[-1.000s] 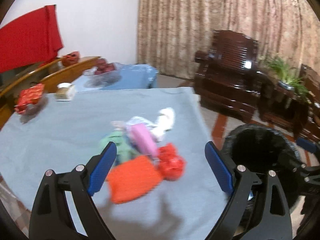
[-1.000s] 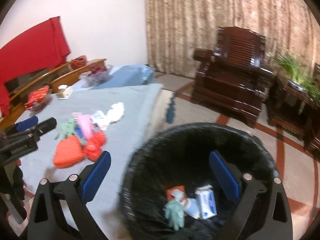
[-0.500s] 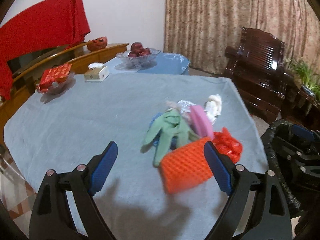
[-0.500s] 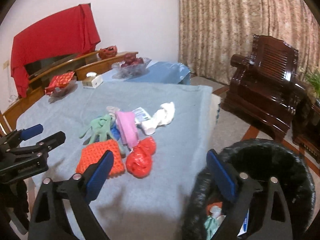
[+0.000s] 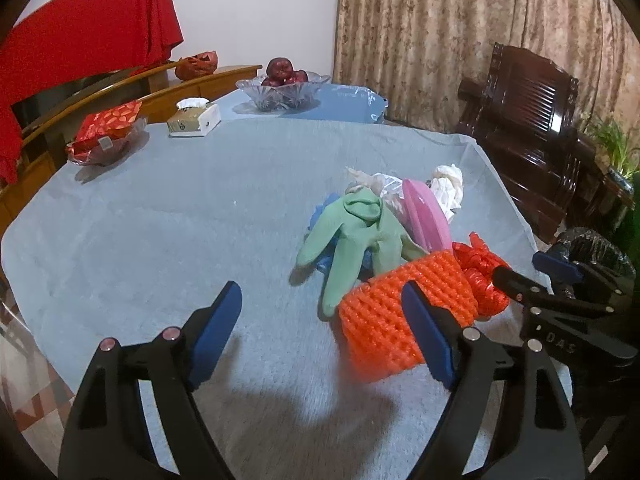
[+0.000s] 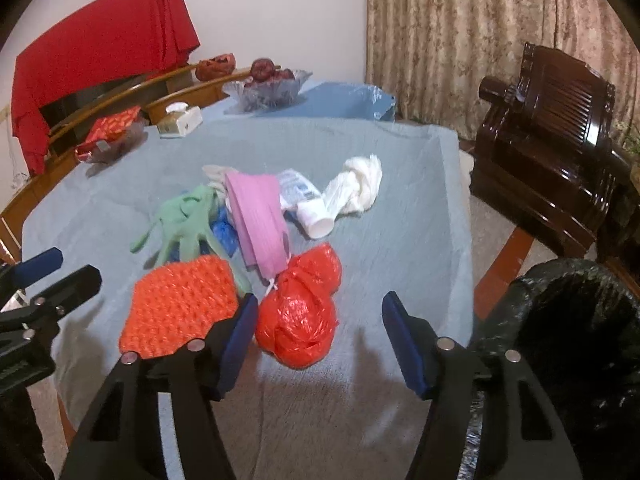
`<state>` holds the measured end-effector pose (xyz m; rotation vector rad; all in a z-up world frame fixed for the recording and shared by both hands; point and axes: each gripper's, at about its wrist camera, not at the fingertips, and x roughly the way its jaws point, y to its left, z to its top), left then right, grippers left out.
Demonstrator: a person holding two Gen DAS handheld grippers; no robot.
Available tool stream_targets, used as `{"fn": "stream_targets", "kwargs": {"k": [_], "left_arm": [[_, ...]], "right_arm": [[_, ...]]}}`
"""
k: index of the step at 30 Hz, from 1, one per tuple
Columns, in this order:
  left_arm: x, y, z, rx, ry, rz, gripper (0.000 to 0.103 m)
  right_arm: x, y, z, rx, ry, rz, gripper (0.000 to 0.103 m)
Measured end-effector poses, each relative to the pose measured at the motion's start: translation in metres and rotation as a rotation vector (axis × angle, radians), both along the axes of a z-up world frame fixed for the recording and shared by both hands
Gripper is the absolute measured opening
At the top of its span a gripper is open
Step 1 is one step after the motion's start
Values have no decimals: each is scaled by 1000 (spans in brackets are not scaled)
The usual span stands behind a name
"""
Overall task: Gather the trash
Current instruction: 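Return both tools to the table and grasp the red plastic bag with the right gripper, then grasp the orange foam net with the left gripper while the right holds the red bag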
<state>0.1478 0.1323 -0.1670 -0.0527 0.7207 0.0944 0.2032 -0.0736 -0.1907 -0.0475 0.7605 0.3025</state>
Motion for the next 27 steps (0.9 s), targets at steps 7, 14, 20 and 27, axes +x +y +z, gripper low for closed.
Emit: {"fn": "stream_targets", "kwargs": {"k": [7, 14, 20, 27], "left_arm": [[3, -1, -8, -12, 17, -4, 79], [2, -5, -15, -18, 34, -12, 78], [2, -10, -20, -35, 56, -21, 78], [5, -20, -31, -64, 96, -33, 78]], "right_arm": [[6, 4, -11, -4, 35, 17, 59], [10, 9, -16, 18, 59, 56, 42], [6, 8, -16, 31, 67, 83, 34], [2, -6, -4, 33, 41, 51, 34]]}}
